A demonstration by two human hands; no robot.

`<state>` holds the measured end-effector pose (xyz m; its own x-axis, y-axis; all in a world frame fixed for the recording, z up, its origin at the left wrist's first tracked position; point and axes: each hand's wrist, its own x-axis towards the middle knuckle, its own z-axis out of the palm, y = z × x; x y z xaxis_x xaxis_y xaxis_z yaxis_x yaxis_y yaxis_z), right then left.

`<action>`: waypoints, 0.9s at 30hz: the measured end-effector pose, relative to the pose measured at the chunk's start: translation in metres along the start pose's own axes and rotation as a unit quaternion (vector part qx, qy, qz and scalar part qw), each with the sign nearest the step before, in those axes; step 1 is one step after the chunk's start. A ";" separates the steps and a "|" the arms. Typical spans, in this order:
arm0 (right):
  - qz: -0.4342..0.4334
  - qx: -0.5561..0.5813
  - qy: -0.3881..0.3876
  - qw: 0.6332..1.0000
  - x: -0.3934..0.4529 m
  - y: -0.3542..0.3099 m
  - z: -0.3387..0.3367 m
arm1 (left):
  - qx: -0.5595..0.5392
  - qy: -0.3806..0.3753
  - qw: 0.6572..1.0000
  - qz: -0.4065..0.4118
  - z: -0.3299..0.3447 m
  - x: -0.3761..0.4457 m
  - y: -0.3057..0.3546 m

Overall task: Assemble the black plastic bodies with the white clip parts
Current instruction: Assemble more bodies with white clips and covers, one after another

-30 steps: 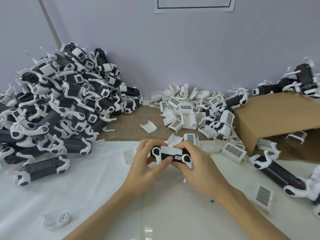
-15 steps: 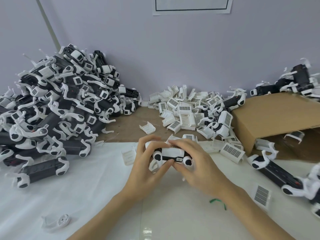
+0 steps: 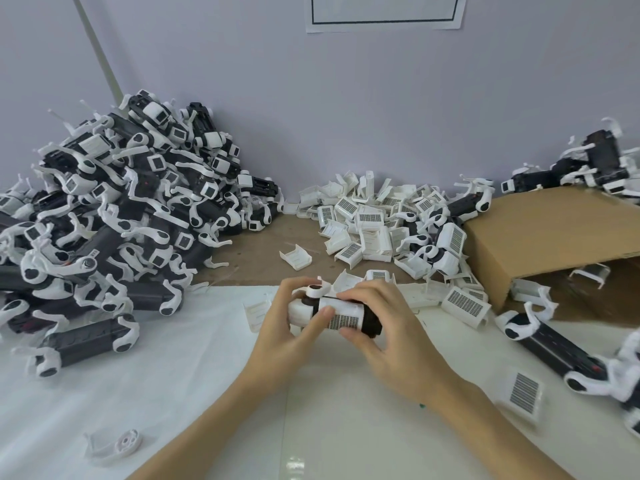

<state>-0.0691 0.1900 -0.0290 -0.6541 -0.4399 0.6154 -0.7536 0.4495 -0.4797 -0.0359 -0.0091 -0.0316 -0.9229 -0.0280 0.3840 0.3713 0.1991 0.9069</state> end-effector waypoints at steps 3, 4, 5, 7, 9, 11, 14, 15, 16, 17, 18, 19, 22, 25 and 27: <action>0.007 -0.041 -0.003 0.999 0.001 0.004 -0.006 | 0.004 -0.022 1.000 0.022 -0.001 0.000 -0.001; 0.003 -0.067 -0.004 0.998 0.001 0.006 -0.007 | 0.006 -0.027 0.999 0.029 -0.001 0.000 -0.001; -0.002 -0.087 -0.003 0.996 0.002 0.006 -0.008 | 0.011 -0.028 0.999 0.033 -0.001 0.000 0.000; 0.000 -0.098 0.003 0.995 0.004 0.003 -0.007 | 0.014 -0.028 0.999 0.038 -0.001 -0.002 0.000; 0.002 -0.093 0.012 0.996 0.007 0.000 -0.008 | 0.015 -0.027 0.999 0.040 -0.001 -0.002 -0.001; 0.005 -0.079 0.005 0.997 0.008 0.000 -0.011 | 0.026 -0.017 0.999 0.042 0.000 -0.001 0.001; 0.066 0.036 -0.024 0.997 0.005 0.000 -0.010 | 0.030 -0.010 0.999 0.034 0.001 -0.003 0.005; 0.104 0.099 -0.030 0.989 0.004 -0.002 -0.008 | 0.029 -0.021 0.999 0.035 0.001 -0.004 0.007; 0.130 0.147 -0.024 0.980 0.003 -0.002 -0.006 | 0.034 -0.030 0.998 0.039 0.001 -0.006 0.008; 0.140 0.168 -0.003 0.976 0.003 -0.002 -0.004 | 0.044 -0.029 0.998 0.046 0.002 -0.006 0.009; 0.139 0.169 0.023 0.976 0.003 -0.001 -0.002 | 0.055 -0.014 0.997 0.053 0.003 -0.007 0.008; 0.133 0.161 0.039 0.977 0.002 0.000 -0.001 | 0.069 0.014 0.996 0.056 0.005 -0.006 0.008; 0.093 0.125 0.008 0.988 -0.001 0.002 0.001 | 0.109 0.112 0.987 0.041 0.012 -0.005 0.008; 0.084 0.102 -0.066 0.989 -0.007 0.002 0.011 | 0.136 0.120 0.983 0.034 0.014 -0.007 0.010; 0.101 0.106 -0.058 0.987 -0.007 0.002 0.014 | 0.154 0.099 0.982 0.044 0.016 -0.010 0.014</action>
<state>-0.0666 0.1832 -0.0429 -0.7869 -0.4491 0.4233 -0.5949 0.3695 -0.7139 -0.0228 0.0094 -0.0259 -0.8397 -0.1805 0.5122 0.3726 0.4946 0.7852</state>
